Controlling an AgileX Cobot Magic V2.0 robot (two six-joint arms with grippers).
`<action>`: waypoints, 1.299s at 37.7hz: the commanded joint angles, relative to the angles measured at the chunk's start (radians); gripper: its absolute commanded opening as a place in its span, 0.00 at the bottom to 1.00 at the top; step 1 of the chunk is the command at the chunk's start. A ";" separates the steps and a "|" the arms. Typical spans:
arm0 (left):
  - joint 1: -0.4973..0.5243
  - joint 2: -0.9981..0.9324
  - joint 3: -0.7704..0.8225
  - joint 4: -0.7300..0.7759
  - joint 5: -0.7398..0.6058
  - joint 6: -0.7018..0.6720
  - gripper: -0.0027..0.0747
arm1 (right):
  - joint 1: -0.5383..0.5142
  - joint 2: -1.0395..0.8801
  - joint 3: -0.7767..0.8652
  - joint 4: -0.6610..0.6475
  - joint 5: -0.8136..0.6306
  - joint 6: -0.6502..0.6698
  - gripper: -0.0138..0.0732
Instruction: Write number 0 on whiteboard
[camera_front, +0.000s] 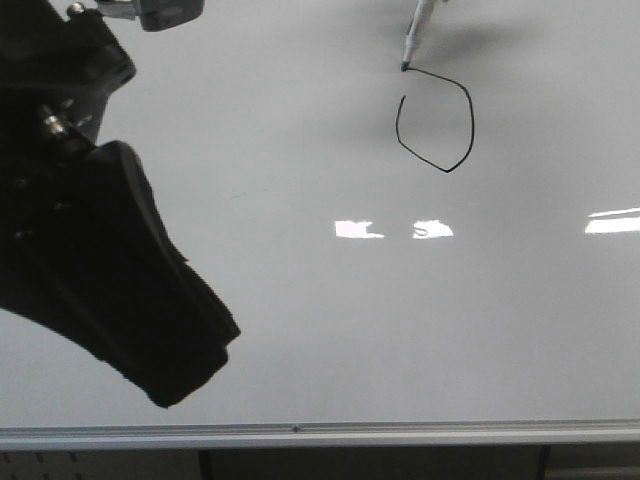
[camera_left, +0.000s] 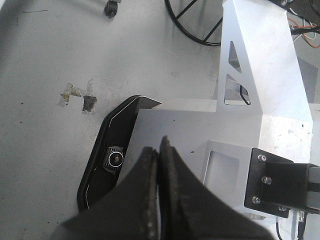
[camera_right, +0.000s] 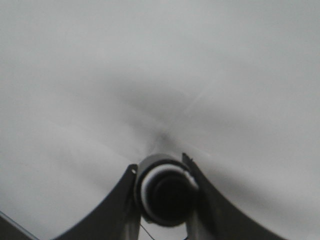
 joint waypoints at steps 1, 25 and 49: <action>-0.008 -0.031 -0.031 -0.053 -0.001 -0.001 0.01 | 0.001 -0.015 -0.035 0.015 -0.054 -0.005 0.09; -0.008 -0.031 -0.031 -0.053 -0.001 -0.001 0.01 | 0.006 -0.059 -0.301 0.187 0.495 -0.051 0.09; -0.008 -0.031 -0.073 -0.092 -0.030 0.000 0.90 | 0.006 -0.440 0.413 0.423 0.512 -0.214 0.09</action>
